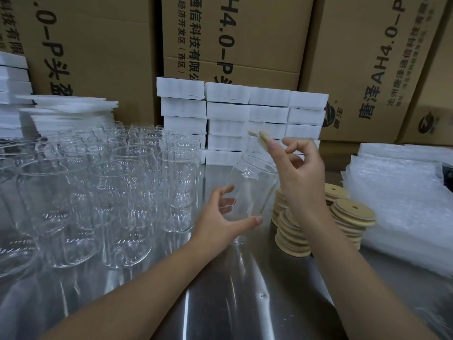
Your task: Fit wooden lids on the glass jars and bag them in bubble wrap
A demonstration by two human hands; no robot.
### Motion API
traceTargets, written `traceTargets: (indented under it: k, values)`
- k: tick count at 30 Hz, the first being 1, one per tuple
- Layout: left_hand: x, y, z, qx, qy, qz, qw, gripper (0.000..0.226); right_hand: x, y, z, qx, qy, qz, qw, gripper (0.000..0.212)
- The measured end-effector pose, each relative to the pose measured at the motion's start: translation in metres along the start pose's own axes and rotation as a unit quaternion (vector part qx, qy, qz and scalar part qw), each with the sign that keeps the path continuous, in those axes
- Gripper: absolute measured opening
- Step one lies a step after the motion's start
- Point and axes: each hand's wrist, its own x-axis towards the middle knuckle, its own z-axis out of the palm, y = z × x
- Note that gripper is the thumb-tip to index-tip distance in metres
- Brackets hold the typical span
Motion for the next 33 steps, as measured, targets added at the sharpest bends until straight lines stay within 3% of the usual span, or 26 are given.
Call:
traceTargets:
  k: [7, 16, 30, 33]
  values:
    - [0.002, -0.002, 0.0, 0.004, -0.012, -0.001, 1.0, 0.092, -0.004, 0.003, 0.005, -0.026, -0.069, -0.009, 0.997, 0.004]
    - [0.001, -0.003, -0.001, -0.005, -0.013, -0.007, 1.0, 0.088, -0.006, 0.003, 0.006, -0.019, -0.093, -0.034, 0.995, 0.022]
    - [0.001, -0.002, -0.001, -0.018, -0.004, -0.001, 1.0, 0.078, -0.012, 0.011, 0.009, -0.086, -0.101, -0.049, 0.99, 0.019]
    - [0.001, -0.002, -0.001, -0.03, -0.001, -0.001, 1.0, 0.078, -0.012, 0.006, -0.003, -0.14, -0.114, -0.064, 0.981, 0.037]
